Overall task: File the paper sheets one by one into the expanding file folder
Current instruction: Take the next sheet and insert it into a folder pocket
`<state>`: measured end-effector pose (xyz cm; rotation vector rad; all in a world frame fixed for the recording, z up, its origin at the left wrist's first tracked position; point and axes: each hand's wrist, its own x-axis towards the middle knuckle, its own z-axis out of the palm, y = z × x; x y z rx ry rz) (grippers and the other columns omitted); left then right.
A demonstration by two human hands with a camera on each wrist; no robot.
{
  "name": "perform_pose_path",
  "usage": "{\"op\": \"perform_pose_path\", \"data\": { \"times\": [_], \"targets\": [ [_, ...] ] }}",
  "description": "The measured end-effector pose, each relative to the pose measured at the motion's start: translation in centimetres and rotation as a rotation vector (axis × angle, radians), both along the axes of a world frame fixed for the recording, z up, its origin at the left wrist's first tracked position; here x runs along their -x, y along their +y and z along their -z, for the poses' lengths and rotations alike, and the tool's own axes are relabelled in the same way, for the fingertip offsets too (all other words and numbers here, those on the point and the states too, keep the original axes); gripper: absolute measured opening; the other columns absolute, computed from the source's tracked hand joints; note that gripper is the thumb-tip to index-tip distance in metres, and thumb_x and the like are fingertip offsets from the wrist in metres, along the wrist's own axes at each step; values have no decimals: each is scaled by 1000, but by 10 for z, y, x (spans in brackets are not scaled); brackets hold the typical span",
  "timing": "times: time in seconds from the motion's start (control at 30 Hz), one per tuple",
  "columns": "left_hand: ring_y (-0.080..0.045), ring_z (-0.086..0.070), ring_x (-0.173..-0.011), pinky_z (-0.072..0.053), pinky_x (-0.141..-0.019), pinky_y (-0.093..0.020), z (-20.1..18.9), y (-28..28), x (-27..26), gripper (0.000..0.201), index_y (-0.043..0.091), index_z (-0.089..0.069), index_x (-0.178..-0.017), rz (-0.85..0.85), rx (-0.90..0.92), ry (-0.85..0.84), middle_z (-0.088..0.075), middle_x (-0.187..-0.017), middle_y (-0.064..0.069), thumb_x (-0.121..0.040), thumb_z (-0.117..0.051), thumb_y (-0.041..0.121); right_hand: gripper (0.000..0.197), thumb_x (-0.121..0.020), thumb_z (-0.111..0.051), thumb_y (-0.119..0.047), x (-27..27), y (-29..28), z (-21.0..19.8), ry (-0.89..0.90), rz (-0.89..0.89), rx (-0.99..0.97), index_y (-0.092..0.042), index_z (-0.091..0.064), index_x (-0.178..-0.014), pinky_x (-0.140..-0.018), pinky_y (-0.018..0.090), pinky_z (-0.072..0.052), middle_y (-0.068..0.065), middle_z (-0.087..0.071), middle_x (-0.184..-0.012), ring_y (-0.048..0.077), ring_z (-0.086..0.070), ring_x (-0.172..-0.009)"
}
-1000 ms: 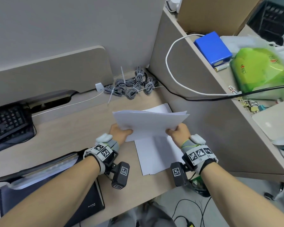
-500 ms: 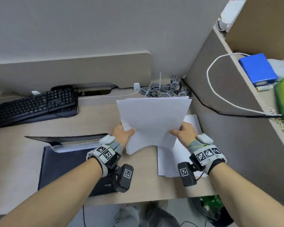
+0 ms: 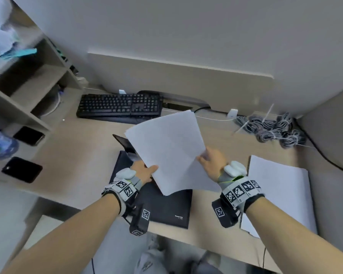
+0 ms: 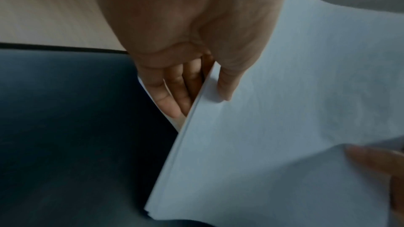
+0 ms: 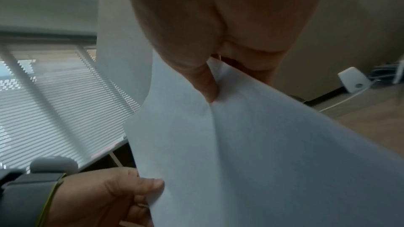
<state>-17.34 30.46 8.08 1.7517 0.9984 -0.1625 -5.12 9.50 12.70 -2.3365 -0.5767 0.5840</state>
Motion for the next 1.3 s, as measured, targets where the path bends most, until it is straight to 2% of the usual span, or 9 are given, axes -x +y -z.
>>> {"op": "perform_pose_path", "data": {
  "times": [0.07, 0.17, 0.33, 0.5, 0.67, 0.8, 0.93, 1.13, 1.3],
  "targets": [
    [-24, -62, -71, -52, -63, -29, 9, 21, 3, 12, 6, -61, -84, 23, -32, 44, -66, -87, -13, -90, -64, 16, 16, -91, -51, -11, 3, 20, 5, -33, -19, 41, -3, -60, -101, -72, 36, -42, 15, -65, -90, 34, -59, -86],
    [-24, -67, -80, -55, -75, -32, 29, 53, 5, 18, 20, -62, -73, 207, -188, 167, -70, -83, -2, -86, -67, 31, 19, -88, -47, -7, 5, 45, 8, -76, -15, 54, -9, -57, -103, -72, 39, -47, 13, -63, -89, 33, -59, -83],
    [-21, -63, -98, -49, -87, -30, 50, 96, -2, 21, 19, -65, -106, 559, -367, 212, -66, -104, 1, -90, -60, 31, 21, -88, -43, 1, 0, 82, 9, -116, -2, 117, 0, -54, -105, -65, 37, -43, 16, -60, -78, 37, -57, -76],
    [-24, -56, -115, -48, -93, -35, 67, 118, -18, 39, 19, -56, -124, 885, -497, 270, -61, -121, -2, -91, -56, 40, 21, -89, -42, -5, -8, 101, 20, -112, 41, 222, -11, -46, -109, -60, 39, -48, 15, -57, -68, 35, -55, -65],
    [-21, -45, -128, -39, -103, -37, 81, 122, -20, 50, 23, -44, -136, 1021, -608, 340, -48, -140, 3, -92, -54, 45, 17, -89, -43, -13, -17, 107, 21, -83, 57, 268, -22, -34, -100, -57, 40, -50, 9, -56, -66, 34, -57, -61],
    [-22, -38, -131, -33, -104, -38, 84, 119, -21, 47, 22, -44, -135, 1069, -691, 316, -43, -141, 1, -93, -53, 41, 8, -91, -43, -13, -22, 112, 23, -71, 41, 328, -14, -45, -98, -62, 38, -50, 7, -56, -69, 34, -59, -69],
    [-21, -43, -125, -27, -107, -37, 79, 118, -18, 38, 24, -50, -127, 1057, -753, 278, -49, -133, 0, -92, -55, 37, 8, -90, -42, -7, -21, 114, 21, -33, 43, 325, -11, -43, -83, -63, 37, -48, 12, -55, -71, 34, -55, -69],
    [-19, -52, -114, -15, -117, -38, 63, 118, -18, 22, 23, -55, -110, 1022, -787, 287, -57, -117, 1, -90, -58, 29, 11, -88, -44, -1, -13, 105, 6, -54, 4, 248, -9, -43, -79, -61, 40, -47, 16, -56, -69, 39, -58, -72],
    [-20, -55, -107, -25, -108, -33, 35, 113, -23, 13, 21, -65, -90, 1063, -841, 332, -64, -99, 4, -90, -55, 31, 7, -90, -43, -6, -21, 93, -27, -139, 11, 183, -6, -50, -91, -64, 41, -48, 19, -62, -78, 38, -57, -75]
  ]
}}
